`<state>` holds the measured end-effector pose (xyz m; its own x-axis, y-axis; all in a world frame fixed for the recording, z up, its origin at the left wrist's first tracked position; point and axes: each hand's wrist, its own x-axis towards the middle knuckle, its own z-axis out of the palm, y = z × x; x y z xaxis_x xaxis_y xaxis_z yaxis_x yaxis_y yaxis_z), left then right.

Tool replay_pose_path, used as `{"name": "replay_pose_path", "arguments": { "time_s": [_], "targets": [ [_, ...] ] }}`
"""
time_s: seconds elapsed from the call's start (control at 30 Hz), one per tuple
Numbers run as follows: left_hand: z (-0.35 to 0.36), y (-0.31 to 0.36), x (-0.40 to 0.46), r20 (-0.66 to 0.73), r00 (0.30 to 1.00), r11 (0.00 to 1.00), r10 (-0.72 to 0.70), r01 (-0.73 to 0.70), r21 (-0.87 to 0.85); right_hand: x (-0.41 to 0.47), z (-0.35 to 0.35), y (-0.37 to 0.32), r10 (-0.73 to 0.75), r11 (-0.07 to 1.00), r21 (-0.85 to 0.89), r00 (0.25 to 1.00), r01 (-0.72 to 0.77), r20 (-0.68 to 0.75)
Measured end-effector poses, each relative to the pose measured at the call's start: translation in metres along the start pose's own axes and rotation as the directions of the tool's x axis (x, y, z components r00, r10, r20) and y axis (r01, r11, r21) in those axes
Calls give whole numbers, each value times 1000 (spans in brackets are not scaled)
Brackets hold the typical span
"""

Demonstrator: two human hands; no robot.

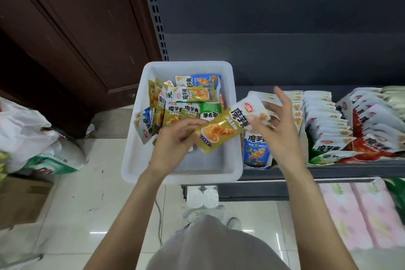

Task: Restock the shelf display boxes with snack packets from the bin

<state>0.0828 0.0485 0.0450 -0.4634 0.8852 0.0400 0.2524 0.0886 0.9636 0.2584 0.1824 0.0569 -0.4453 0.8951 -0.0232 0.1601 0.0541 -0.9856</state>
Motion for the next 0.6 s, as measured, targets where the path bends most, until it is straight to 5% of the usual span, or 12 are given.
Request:
{"name": "replay_pose_path", "arguments": {
  "time_s": [0.1, 0.23, 0.33, 0.43, 0.6],
  "targets": [
    [33, 13, 16, 63, 990, 990, 123, -127, 65, -6, -45, -10, -148, 976, -166, 989, 145, -4],
    [92, 28, 37, 88, 959, 946, 270, -281, 161, -23, -105, -19, -396, 811, -479, 918, 336, -25],
    [133, 23, 54, 146, 918, 817, 368, -394, 421, -26, -134, -22, -534, 660, -661, 842, 356, -80],
    [154, 5, 66, 194, 924, 681, 330, -375, 629, -17, -149, -16, -570, 509, -789, 822, 344, -9],
    [155, -15, 66, 221, 938, 595, 269, -342, 727, 13, -130, 0, -444, 288, -891, 873, 352, 201]
  ]
}}
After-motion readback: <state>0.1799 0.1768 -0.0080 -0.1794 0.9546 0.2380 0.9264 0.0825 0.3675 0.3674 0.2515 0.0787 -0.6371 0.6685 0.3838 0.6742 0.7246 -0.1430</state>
